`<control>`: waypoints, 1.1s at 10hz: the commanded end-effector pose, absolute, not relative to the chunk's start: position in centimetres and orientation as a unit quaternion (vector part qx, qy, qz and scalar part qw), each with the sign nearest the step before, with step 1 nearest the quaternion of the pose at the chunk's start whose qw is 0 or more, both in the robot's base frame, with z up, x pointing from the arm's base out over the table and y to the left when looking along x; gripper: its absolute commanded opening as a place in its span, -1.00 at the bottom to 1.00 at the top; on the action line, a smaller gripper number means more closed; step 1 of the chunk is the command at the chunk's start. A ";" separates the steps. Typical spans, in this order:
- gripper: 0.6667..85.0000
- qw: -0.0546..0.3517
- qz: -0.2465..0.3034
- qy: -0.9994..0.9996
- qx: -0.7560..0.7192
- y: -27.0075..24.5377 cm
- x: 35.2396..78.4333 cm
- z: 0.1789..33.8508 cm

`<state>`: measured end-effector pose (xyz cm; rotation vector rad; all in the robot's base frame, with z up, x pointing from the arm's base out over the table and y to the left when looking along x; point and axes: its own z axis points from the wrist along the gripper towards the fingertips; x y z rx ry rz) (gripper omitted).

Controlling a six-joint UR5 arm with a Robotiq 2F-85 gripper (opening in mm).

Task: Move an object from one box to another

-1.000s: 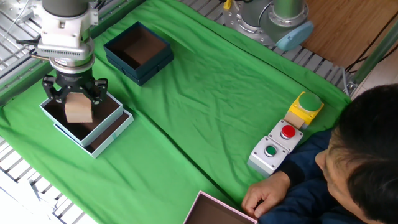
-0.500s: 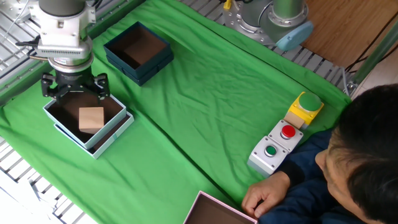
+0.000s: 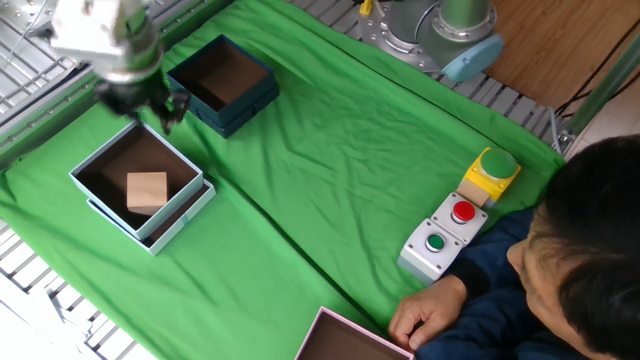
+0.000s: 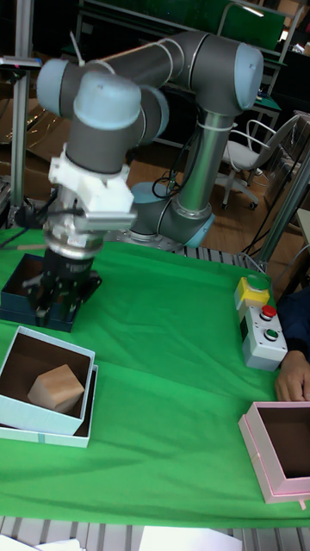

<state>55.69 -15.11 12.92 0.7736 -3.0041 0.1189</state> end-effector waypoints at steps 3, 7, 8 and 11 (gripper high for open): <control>-0.99 0.030 -0.125 -0.991 -0.041 -4.7 51.0 15.1; -0.99 0.019 -0.102 -0.989 -0.104 -2.2 49.6 13.4; -0.99 0.015 -0.097 -0.990 -0.106 -2.2 49.7 13.2; -0.99 0.014 -0.088 -0.990 -0.107 -2.6 49.7 13.0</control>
